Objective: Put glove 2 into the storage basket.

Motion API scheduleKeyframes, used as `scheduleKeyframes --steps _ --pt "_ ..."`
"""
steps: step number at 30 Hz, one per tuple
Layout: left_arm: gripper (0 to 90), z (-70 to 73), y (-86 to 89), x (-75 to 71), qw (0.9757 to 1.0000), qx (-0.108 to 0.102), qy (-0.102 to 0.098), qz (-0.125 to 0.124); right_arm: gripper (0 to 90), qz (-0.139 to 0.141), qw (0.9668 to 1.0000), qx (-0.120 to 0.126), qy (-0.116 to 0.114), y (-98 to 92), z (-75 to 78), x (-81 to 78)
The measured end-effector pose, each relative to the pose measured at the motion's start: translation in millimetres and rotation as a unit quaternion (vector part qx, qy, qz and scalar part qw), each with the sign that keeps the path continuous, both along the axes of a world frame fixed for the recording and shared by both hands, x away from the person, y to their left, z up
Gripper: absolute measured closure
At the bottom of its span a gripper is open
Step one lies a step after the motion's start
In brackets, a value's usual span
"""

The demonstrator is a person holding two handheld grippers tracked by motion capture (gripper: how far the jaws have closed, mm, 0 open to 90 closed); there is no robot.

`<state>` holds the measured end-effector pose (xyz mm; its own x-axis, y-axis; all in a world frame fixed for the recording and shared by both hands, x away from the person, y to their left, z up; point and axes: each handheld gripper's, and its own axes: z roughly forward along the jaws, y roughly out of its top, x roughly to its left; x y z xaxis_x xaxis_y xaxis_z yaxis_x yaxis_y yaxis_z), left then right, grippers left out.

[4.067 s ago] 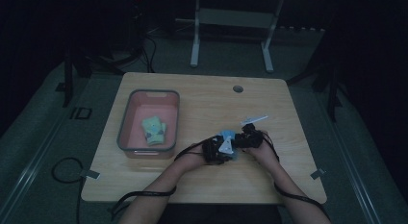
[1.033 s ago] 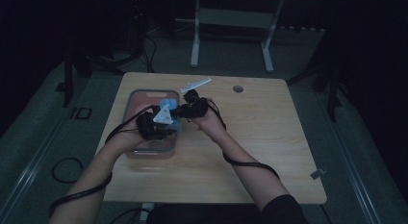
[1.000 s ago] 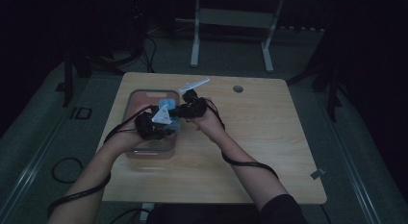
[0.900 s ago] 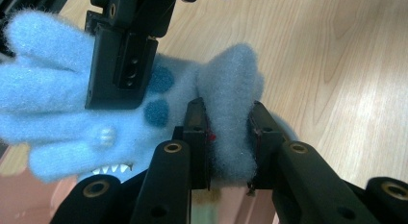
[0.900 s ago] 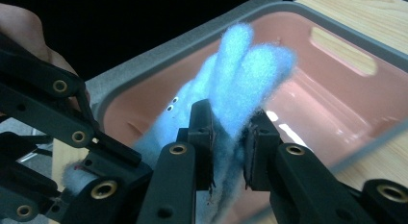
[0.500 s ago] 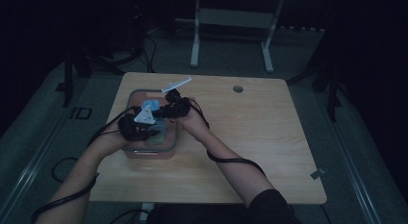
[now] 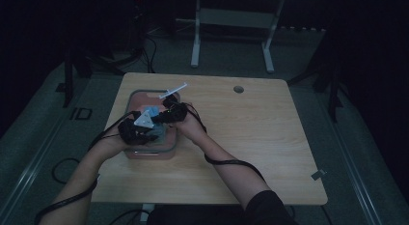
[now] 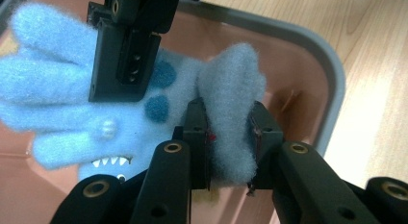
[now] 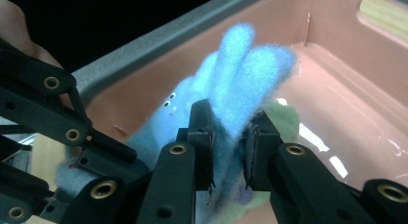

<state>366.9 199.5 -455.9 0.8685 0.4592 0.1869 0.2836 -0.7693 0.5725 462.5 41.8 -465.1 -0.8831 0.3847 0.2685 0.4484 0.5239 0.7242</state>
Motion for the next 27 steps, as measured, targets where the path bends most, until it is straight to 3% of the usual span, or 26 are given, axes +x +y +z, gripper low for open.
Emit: scheduleKeyframes --steps 13,20,27 --pt "74.2 -20.9 -1.1 12.8 0.9997 0.008 0.019 0.01 74.2 -0.008 0.9994 -0.034 0.002 6.6 -17.1 8.9" --pt "73.7 -25.0 -3.6 16.4 0.9992 0.018 0.034 0.011 61.9 -0.016 0.9978 -0.061 -0.019 7.3 -14.6 9.0" --pt "71.8 -25.0 -4.8 18.3 0.999 0.022 0.035 0.018 58.3 -0.023 0.9983 -0.053 -0.011 -4.2 -12.4 11.9"
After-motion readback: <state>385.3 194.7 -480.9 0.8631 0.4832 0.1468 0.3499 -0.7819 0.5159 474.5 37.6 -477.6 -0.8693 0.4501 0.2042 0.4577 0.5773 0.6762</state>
